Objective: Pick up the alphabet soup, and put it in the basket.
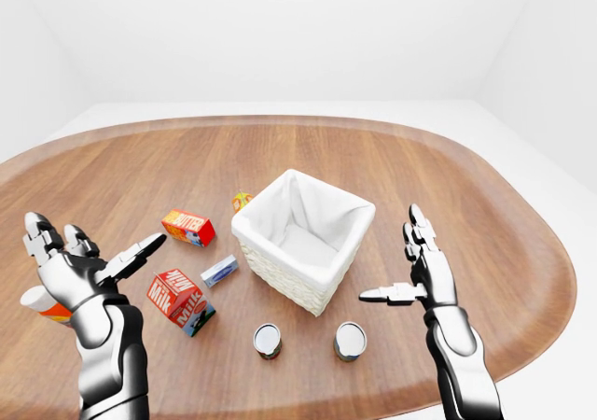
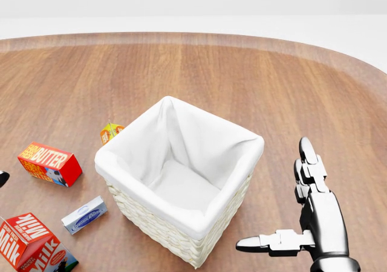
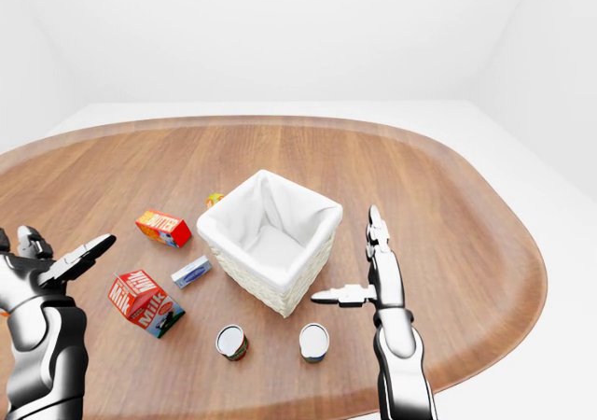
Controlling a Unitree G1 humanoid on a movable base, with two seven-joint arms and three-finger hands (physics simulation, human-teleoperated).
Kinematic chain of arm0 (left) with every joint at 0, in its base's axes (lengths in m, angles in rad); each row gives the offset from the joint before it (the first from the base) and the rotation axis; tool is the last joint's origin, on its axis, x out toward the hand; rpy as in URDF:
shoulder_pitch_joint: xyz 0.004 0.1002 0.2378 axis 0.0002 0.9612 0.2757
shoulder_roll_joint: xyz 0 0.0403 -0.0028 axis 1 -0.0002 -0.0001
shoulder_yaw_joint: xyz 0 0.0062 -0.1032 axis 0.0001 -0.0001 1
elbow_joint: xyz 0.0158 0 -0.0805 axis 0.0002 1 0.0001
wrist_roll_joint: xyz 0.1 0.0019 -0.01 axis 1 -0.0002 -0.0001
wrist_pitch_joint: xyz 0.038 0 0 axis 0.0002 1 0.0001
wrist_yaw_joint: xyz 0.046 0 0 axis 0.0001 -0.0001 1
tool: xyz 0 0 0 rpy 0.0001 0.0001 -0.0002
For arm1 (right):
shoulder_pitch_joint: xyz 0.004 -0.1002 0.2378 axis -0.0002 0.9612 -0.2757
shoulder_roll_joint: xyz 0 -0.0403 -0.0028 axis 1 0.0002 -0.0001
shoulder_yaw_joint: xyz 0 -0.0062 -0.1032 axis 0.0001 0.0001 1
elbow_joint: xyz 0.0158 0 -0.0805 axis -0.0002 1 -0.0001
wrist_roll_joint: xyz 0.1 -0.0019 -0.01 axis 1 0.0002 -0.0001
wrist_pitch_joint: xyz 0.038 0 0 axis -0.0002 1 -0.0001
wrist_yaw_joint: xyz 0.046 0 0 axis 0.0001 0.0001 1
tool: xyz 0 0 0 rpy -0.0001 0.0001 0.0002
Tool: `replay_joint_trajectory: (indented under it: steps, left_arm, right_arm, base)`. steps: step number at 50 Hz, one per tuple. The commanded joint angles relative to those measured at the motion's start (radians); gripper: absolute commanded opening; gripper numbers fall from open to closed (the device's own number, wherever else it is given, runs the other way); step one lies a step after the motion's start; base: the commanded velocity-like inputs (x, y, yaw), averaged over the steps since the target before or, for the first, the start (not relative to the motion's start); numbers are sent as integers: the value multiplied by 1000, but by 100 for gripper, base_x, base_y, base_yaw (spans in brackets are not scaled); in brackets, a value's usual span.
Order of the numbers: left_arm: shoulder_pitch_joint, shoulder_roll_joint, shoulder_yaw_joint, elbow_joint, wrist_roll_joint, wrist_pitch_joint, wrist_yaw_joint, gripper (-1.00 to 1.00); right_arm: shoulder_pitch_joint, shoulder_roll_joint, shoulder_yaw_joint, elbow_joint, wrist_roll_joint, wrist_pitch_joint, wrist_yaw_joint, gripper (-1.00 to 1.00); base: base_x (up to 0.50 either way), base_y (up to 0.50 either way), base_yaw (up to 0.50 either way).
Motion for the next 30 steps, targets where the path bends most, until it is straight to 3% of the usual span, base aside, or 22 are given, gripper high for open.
replay_joint_trajectory:
  steps: [1,11,16,20,26,30]
  left_arm:
    - [-2,2,-2,9,1,0,1,100]
    - [-2,2,-2,9,0,0,1,100]
    - [5,0,1,-12,1,0,1,100]
    - [-2,0,-2,8,9,0,-3,100]
    - [4,0,-1,-12,6,0,2,100]
    - [1,-1,-1,-3,9,0,-1,100]
  right_arm:
    - [10,3,1,-8,-20,0,4,100]
    - [10,3,0,-8,-20,0,4,100]
    - [77,7,13,-12,-56,0,5,100]
    - [118,15,4,-5,-57,-40,6,100]
    - [153,22,2,0,-50,-49,32,100]
    - [183,24,5,45,-46,-113,41,100]
  base:
    - [0,0,0]
    - [0,0,0]
    - [0,0,0]
    - [0,0,0]
    - [0,0,0]
    - [0,0,0]
